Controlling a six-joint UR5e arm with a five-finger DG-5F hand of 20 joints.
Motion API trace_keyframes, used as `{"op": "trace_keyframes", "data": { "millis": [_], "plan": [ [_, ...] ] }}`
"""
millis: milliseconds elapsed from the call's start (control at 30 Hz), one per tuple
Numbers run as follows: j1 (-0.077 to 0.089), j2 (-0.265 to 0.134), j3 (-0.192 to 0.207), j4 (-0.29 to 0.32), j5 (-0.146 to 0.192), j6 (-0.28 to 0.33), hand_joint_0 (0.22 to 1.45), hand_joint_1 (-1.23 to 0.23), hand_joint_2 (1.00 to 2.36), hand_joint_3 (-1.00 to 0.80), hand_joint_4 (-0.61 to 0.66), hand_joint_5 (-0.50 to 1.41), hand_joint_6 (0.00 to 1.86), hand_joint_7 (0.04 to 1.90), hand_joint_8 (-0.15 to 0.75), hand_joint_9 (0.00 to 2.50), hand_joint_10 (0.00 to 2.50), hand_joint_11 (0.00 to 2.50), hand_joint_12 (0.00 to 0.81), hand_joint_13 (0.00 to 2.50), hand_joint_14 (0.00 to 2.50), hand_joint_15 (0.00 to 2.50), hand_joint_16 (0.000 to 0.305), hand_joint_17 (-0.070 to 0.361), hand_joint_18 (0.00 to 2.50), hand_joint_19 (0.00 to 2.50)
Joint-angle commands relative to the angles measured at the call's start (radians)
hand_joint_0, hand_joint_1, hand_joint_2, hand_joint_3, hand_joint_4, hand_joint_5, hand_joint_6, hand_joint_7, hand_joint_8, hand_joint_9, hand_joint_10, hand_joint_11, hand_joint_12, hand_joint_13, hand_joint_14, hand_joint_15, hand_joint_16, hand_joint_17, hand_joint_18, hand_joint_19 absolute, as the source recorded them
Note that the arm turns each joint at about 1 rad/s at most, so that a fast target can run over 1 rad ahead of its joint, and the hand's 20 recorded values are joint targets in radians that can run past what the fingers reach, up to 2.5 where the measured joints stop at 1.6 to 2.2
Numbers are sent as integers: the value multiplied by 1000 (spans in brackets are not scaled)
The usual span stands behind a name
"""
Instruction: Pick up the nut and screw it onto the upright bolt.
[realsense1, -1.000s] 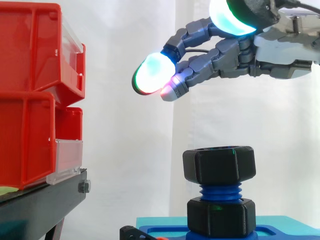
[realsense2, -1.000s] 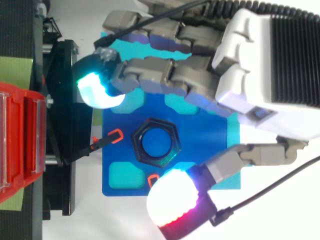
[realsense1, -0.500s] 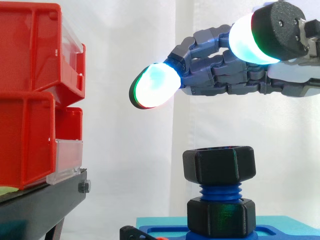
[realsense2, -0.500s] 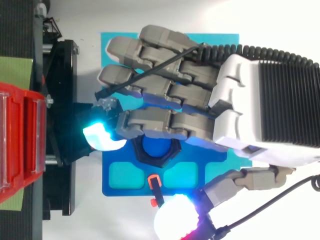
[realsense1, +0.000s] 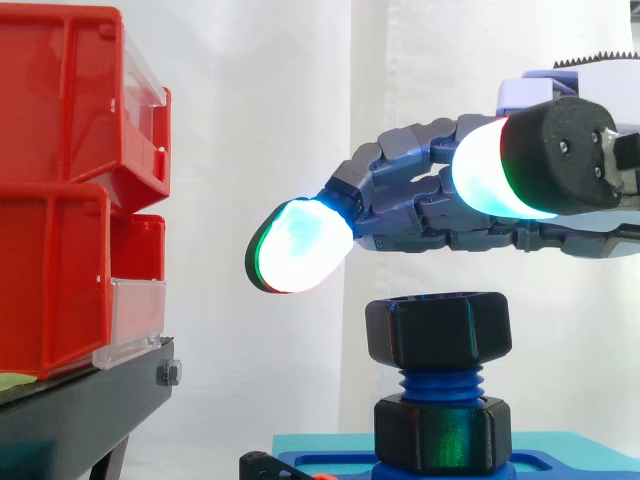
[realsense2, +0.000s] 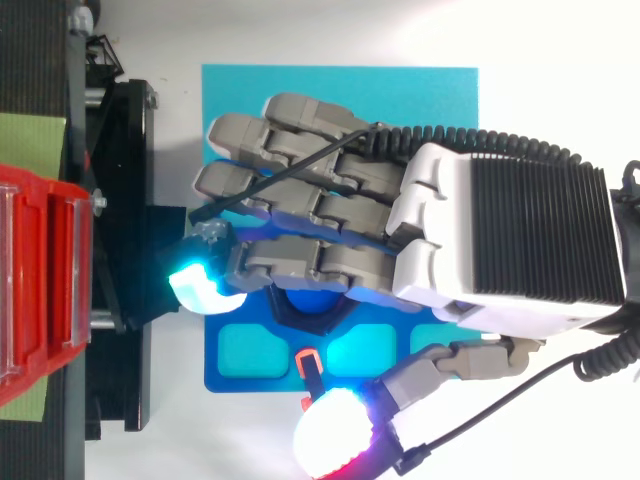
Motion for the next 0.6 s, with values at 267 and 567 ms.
{"op": "trace_keyframes", "data": {
  "millis": [267, 567],
  "plan": [
    [0, -1, -2, -14, 2, 3, 401, -440, 1000, -500, 157, -179, 502, 749, 241, 320, 0, 0, 382, 22, 0, 0, 54, 123, 0, 0],
    [-3, -1, -2, -46, 1, 3, 394, -357, 1000, -500, 180, -162, 503, 823, 258, 364, 0, 0, 389, 64, 0, 0, 51, 115, 0, 0]
  ]
}}
